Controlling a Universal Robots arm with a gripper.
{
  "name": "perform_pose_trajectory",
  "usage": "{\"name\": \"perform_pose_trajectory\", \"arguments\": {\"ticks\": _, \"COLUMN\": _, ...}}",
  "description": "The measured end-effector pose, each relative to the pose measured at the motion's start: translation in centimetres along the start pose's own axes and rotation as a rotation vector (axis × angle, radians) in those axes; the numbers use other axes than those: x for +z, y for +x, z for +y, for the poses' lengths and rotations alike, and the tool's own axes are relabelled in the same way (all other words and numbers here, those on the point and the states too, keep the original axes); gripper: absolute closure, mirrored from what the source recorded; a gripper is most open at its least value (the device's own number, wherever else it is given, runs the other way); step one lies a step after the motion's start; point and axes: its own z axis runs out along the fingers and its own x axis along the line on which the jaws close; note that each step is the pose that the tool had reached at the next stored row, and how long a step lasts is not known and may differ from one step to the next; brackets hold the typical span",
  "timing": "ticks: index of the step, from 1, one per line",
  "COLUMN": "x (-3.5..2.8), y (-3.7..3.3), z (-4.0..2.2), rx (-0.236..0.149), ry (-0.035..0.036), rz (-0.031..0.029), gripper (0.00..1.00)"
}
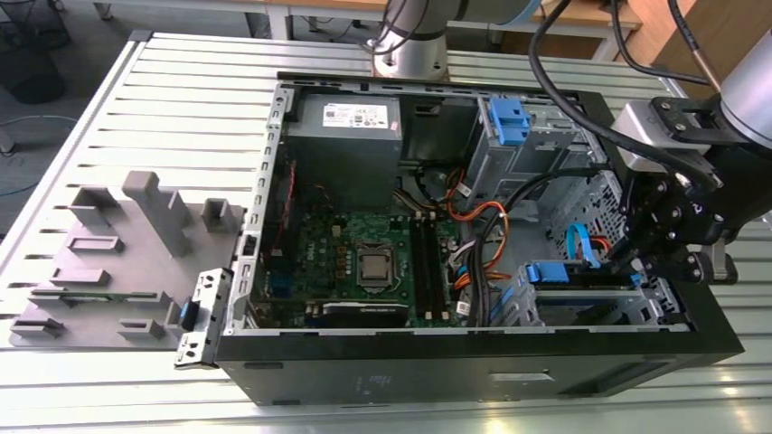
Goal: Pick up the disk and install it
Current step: 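Insert the second disk wire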
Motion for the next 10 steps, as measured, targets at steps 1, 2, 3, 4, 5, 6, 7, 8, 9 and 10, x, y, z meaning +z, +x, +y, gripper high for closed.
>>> {"name": "perform_pose_trajectory", "arguments": {"ticks": 1, "x": 0.0, "y": 0.0, "z": 0.0, "rx": 0.0, "ry": 0.0, "rz": 0.0001, "gripper": 0.76}}
{"name": "perform_pose_trajectory", "arguments": {"ticks": 2, "x": 0.0, "y": 0.0, "z": 0.0, "rx": 0.0, "ry": 0.0, "rz": 0.0001, "gripper": 0.84}}
{"name": "perform_pose_trajectory", "arguments": {"ticks": 3, "x": 0.0, "y": 0.0, "z": 0.0, "rx": 0.0, "ry": 0.0, "rz": 0.0002, "gripper": 0.84}}
{"name": "perform_pose_trajectory", "arguments": {"ticks": 4, "x": 0.0, "y": 0.0, "z": 0.0, "rx": 0.0, "ry": 0.0, "rz": 0.0002, "gripper": 0.84}}
{"name": "perform_pose_trajectory", "arguments": {"ticks": 5, "x": 0.0, "y": 0.0, "z": 0.0, "rx": 0.0, "ry": 0.0, "rz": 0.0002, "gripper": 0.84}}
{"name": "perform_pose_trajectory", "arguments": {"ticks": 6, "x": 0.0, "y": 0.0, "z": 0.0, "rx": 0.0, "ry": 0.0, "rz": 0.0003, "gripper": 0.84}}
{"name": "perform_pose_trajectory", "arguments": {"ticks": 7, "x": 0.0, "y": 0.0, "z": 0.0, "rx": 0.0, "ry": 0.0, "rz": 0.0003, "gripper": 0.84}}
{"name": "perform_pose_trajectory", "arguments": {"ticks": 8, "x": 0.01, "y": 0.0, "z": 0.0, "rx": 0.0, "ry": 0.0, "rz": 0.0003, "gripper": 0.84}}
{"name": "perform_pose_trajectory", "arguments": {"ticks": 9, "x": 0.01, "y": 0.0, "z": 0.0, "rx": 0.0, "ry": 0.0, "rz": 0.0004, "gripper": 0.84}}
{"name": "perform_pose_trajectory", "arguments": {"ticks": 10, "x": 0.01, "y": 0.0, "z": 0.0, "rx": 0.0, "ry": 0.0, "rz": 0.0004, "gripper": 0.84}}
